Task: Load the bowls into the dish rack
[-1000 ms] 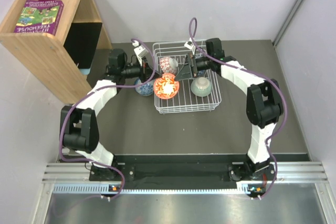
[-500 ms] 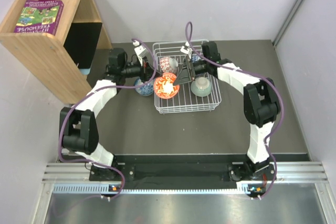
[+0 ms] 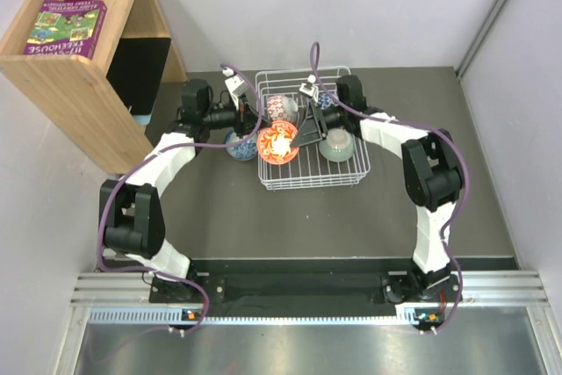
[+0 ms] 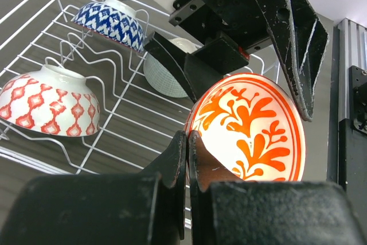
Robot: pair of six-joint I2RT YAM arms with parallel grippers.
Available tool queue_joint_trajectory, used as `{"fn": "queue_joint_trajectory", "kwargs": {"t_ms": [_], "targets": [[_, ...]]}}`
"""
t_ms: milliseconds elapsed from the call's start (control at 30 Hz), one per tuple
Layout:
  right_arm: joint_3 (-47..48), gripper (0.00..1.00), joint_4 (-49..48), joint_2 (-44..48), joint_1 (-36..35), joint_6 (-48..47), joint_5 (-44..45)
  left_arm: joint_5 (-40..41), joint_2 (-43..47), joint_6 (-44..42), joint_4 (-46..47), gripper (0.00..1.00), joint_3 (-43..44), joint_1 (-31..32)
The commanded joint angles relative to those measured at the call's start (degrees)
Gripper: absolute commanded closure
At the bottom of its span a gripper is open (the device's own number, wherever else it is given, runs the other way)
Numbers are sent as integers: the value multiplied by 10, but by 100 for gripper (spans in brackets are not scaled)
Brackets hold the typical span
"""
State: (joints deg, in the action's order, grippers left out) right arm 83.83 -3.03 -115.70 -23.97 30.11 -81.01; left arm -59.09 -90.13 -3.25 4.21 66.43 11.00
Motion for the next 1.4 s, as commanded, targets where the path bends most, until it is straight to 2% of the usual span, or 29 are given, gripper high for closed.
{"fn": "queue_joint_trajectory", "kwargs": {"t_ms": [0,67,700,833,1000,1033,1100,1233,1267,1300,1367], "targets": [[-60,10,-370,-1,-7,255,-66,-17,36,-8,14,100,26,4],[-73,10,-461,-7,-9,347,-71,-18,36,-8,13,100,26,4],[-59,19,-458,-30,0,342,-42,-11,47,-17,11,100,11,14],[-57,25,-458,-32,1,344,-46,-10,48,-18,10,100,7,15],[-55,49,-461,-33,3,348,-50,-7,51,-25,7,100,4,16],[-54,58,-461,-33,2,349,-51,-7,53,-25,6,100,4,16],[-53,67,-462,-33,4,350,-52,-8,53,-25,6,100,3,16],[-53,92,-461,-30,7,349,-51,-6,51,-24,5,100,5,16],[-53,96,-461,-27,7,348,-49,-5,50,-23,5,100,7,17],[-53,100,-459,-27,8,347,-49,-7,50,-23,4,95,7,17],[-55,100,-458,-25,9,344,-47,-9,47,-21,1,83,12,17]]}}
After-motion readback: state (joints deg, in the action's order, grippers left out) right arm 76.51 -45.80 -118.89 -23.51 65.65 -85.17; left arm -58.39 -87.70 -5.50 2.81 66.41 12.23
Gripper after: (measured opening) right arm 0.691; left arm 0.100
